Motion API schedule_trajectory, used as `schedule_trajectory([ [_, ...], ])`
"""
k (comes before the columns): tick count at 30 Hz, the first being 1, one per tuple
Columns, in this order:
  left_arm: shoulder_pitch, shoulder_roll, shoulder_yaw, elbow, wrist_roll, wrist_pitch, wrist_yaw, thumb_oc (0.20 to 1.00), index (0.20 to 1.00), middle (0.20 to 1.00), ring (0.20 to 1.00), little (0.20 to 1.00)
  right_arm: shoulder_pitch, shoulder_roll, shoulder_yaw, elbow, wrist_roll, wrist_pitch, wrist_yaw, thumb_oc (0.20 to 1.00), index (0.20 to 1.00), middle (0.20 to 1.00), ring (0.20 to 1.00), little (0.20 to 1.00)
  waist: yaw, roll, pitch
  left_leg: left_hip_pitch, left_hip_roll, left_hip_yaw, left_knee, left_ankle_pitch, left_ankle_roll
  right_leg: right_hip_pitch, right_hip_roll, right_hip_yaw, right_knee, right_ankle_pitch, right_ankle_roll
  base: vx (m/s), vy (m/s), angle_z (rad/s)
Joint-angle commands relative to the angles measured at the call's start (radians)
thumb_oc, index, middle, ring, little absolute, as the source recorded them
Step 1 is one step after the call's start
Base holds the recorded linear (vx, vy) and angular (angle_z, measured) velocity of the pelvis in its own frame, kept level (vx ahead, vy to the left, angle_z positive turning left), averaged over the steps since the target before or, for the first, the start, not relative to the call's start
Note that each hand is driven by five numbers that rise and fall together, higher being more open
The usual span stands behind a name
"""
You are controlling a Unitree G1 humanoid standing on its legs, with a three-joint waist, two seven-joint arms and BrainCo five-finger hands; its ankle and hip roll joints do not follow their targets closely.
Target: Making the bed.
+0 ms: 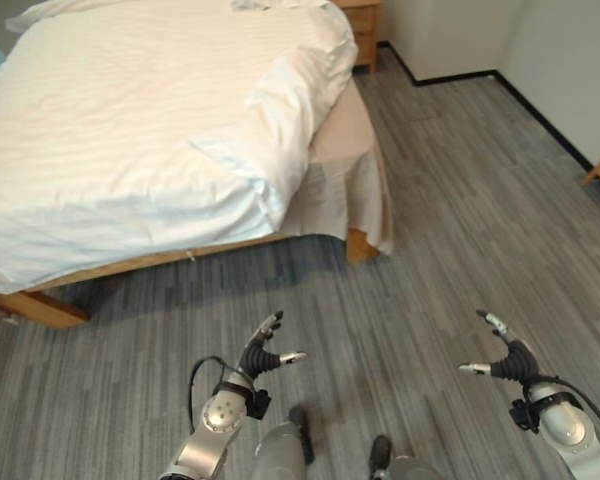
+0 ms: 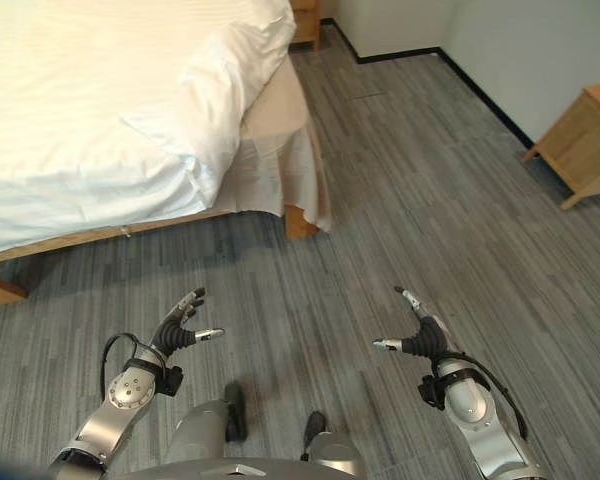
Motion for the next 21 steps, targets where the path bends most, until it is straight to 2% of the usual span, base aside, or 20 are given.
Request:
schedule_trajectory([
  [1, 0.041, 0.004, 0.024, -0.053, 0.030, -0.016, 0.048, 1.000, 1.000, 1.000, 1.000, 1.000, 0.034, -0.017, -0.040, -0.060, -0.064, -0.006, -0.044, 1.000, 1.000, 1.000, 1.000, 1.000, 0.034, 0.018, -0.036, 0.079, 0.019, -0.050, -0.026, 0.178, -0.035, -0.020, -0.023, 0.038, 0.019, 0.022, 0.049, 0.59, 0.080, 0.12],
  [2, 0.048, 0.003, 0.030, -0.043, 0.033, -0.016, 0.050, 1.000, 1.000, 1.000, 1.000, 1.000, 0.042, -0.003, -0.032, -0.056, -0.069, -0.008, -0.042, 1.000, 1.000, 1.000, 1.000, 1.000, 0.030, 0.008, -0.056, 0.103, 0.003, -0.059, -0.026, 0.148, -0.035, 0.010, -0.036, 0.040, 0.019, 0.007, 0.060, 0.53, 0.090, 0.02],
  [4, 0.056, 0.013, 0.033, -0.037, 0.039, -0.008, 0.049, 1.000, 1.000, 1.000, 1.000, 1.000, 0.036, 0.020, -0.010, -0.037, -0.078, -0.002, -0.041, 1.000, 1.000, 1.000, 1.000, 1.000, 0.031, -0.010, -0.073, 0.133, -0.010, -0.043, -0.026, 0.136, -0.023, 0.029, -0.047, 0.042, 0.042, 0.019, 0.068, 0.48, 0.102, -0.15],
  [6, 0.051, 0.036, 0.044, -0.037, 0.047, 0.005, 0.050, 1.000, 1.000, 1.000, 1.000, 1.000, 0.023, 0.056, 0.015, -0.039, -0.072, -0.003, -0.034, 1.000, 1.000, 1.000, 1.000, 1.000, 0.032, -0.028, -0.075, 0.168, -0.017, -0.012, -0.026, 0.103, 0.002, -0.007, -0.074, 0.042, 0.213, 0.051, 0.100, 0.34, 0.147, -0.14],
  [8, 0.031, 0.066, 0.051, -0.048, 0.053, 0.010, 0.070, 1.000, 1.000, 1.000, 1.000, 1.000, -0.004, 0.071, 0.037, -0.040, -0.074, -0.002, -0.039, 1.000, 1.000, 1.000, 1.000, 1.000, 0.025, -0.030, -0.054, 0.210, -0.020, 0.007, -0.026, 0.065, 0.028, -0.120, -0.118, 0.044, 0.426, 0.112, 0.156, 0.25, 0.169, 0.06],
  [9, 0.019, 0.078, 0.052, -0.053, 0.055, 0.012, 0.078, 1.000, 1.000, 1.000, 1.000, 1.000, -0.017, 0.076, 0.047, -0.038, -0.076, -0.001, -0.041, 1.000, 1.000, 1.000, 1.000, 1.000, 0.017, -0.021, -0.046, 0.234, -0.013, 0.006, -0.026, 0.051, 0.031, -0.166, -0.131, 0.038, 0.492, 0.138, 0.169, 0.26, 0.119, 0.16],
  [11, 0.000, 0.094, 0.069, -0.076, 0.051, 0.017, 0.103, 1.000, 1.000, 1.000, 1.000, 1.000, -0.035, 0.092, 0.068, -0.028, -0.077, 0.007, -0.049, 1.000, 1.000, 1.000, 1.000, 1.000, 0.016, -0.006, -0.032, 0.265, 0.014, 0.020, -0.026, 0.043, 0.030, -0.237, -0.198, -0.015, 0.537, 0.163, 0.166, 0.23, 0.029, 0.08],
  [12, 0.000, 0.096, 0.070, -0.077, 0.051, 0.019, 0.104, 1.000, 1.000, 1.000, 1.000, 1.000, -0.038, 0.093, 0.069, -0.026, -0.078, 0.007, -0.050, 1.000, 1.000, 1.000, 1.000, 1.000, 0.014, -0.008, -0.030, 0.269, 0.011, 0.016, -0.026, 0.035, 0.029, -0.235, -0.202, -0.015, 0.545, 0.156, 0.170, 0.19, -0.032, 0.03],
  [13, -0.006, 0.099, 0.082, -0.085, 0.054, 0.020, 0.110, 1.000, 1.000, 1.000, 1.000, 1.000, -0.037, 0.093, 0.069, -0.026, -0.091, 0.010, -0.054, 1.000, 1.000, 1.000, 1.000, 1.000, 0.018, -0.004, -0.028, 0.274, 0.023, 0.022, -0.026, 0.040, 0.025, -0.244, -0.228, -0.039, 0.520, 0.155, 0.157, 0.34, -0.119, 0.19],
  [14, -0.020, 0.113, 0.102, -0.119, 0.089, 0.022, 0.129, 1.000, 1.000, 1.000, 1.000, 1.000, -0.026, 0.100, 0.068, -0.032, -0.092, 0.013, -0.052, 1.000, 1.000, 1.000, 1.000, 1.000, 0.017, -0.003, -0.028, 0.298, 0.045, 0.014, -0.026, 0.026, 0.004, -0.250, -0.245, -0.061, 0.434, 0.139, 0.139, 0.43, -0.165, 0.27],
  [15, -0.023, 0.115, 0.114, -0.137, 0.102, 0.015, 0.139, 1.000, 1.000, 1.000, 1.000, 1.000, -0.013, 0.103, 0.062, -0.032, -0.079, 0.013, -0.045, 1.000, 1.000, 1.000, 1.000, 1.000, 0.012, -0.003, -0.030, 0.309, 0.045, 0.009, -0.026, 0.021, -0.002, -0.263, -0.231, -0.046, 0.391, 0.133, 0.136, 0.50, -0.229, 0.13],
  [16, -0.027, 0.116, 0.131, -0.152, 0.129, 0.006, 0.169, 1.000, 1.000, 1.000, 1.000, 1.000, 0.007, 0.114, 0.064, -0.024, -0.053, 0.008, -0.037, 1.000, 1.000, 1.000, 1.000, 1.000, 0.006, -0.005, -0.038, 0.323, 0.051, 0.001, -0.026, 0.013, -0.015, -0.262, -0.199, -0.016, 0.267, 0.130, 0.129, 0.26, -0.135, 0.02],
  [17, -0.027, 0.116, 0.131, -0.152, 0.129, 0.006, 0.169, 1.000, 1.000, 1.000, 1.000, 1.000, 0.007, 0.114, 0.065, -0.024, -0.053, 0.008, -0.037, 1.000, 1.000, 1.000, 1.000, 1.000, 0.006, -0.004, -0.037, 0.324, 0.052, 0.001, -0.026, 0.013, -0.015, -0.259, -0.197, -0.017, 0.263, 0.132, 0.128, 0.40, -0.231, 0.03],
  [18, -0.054, 0.106, 0.159, -0.144, 0.155, 0.005, 0.221, 1.000, 1.000, 1.000, 1.000, 1.000, 0.028, 0.126, 0.072, 0.004, -0.042, 0.006, -0.044, 1.000, 1.000, 1.000, 1.000, 1.000, -0.009, -0.012, -0.046, 0.345, 0.054, -0.021, -0.026, -0.003, -0.034, -0.263, -0.185, 0.047, 0.104, 0.167, 0.140, 0.25, -0.138, 0.12],
  [19, -0.055, 0.106, 0.159, -0.142, 0.156, 0.004, 0.223, 1.000, 1.000, 1.000, 1.000, 1.000, 0.027, 0.126, 0.073, 0.005, -0.042, 0.006, -0.044, 1.000, 1.000, 1.000, 1.000, 1.000, -0.008, -0.011, -0.045, 0.347, 0.055, -0.021, -0.026, -0.004, -0.034, -0.257, -0.183, 0.047, 0.094, 0.174, 0.141, 0.36, -0.213, 0.12],
  [20, -0.079, 0.101, 0.173, -0.125, 0.179, 0.006, 0.255, 1.000, 1.000, 1.000, 1.000, 1.000, 0.038, 0.131, 0.075, 0.010, -0.046, 0.004, -0.049, 1.000, 1.000, 1.000, 1.000, 1.000, -0.014, -0.013, -0.047, 0.357, 0.064, -0.025, -0.026, -0.008, -0.046, -0.274, -0.192, 0.076, 0.026, 0.205, 0.154, 0.19, -0.176, 0.15],
  [21, -0.104, 0.108, 0.201, -0.114, 0.203, 0.014, 0.292, 1.000, 1.000, 1.000, 1.000, 1.000, 0.053, 0.131, 0.075, 0.010, -0.049, 0.002, -0.049, 1.000, 1.000, 1.000, 1.000, 1.000, -0.019, -0.012, -0.045, 0.380, 0.084, -0.022, -0.026, -0.008, -0.062, -0.333, -0.221, 0.070, 0.019, 0.228, 0.169, 0.41, -0.341, 0.16],
])
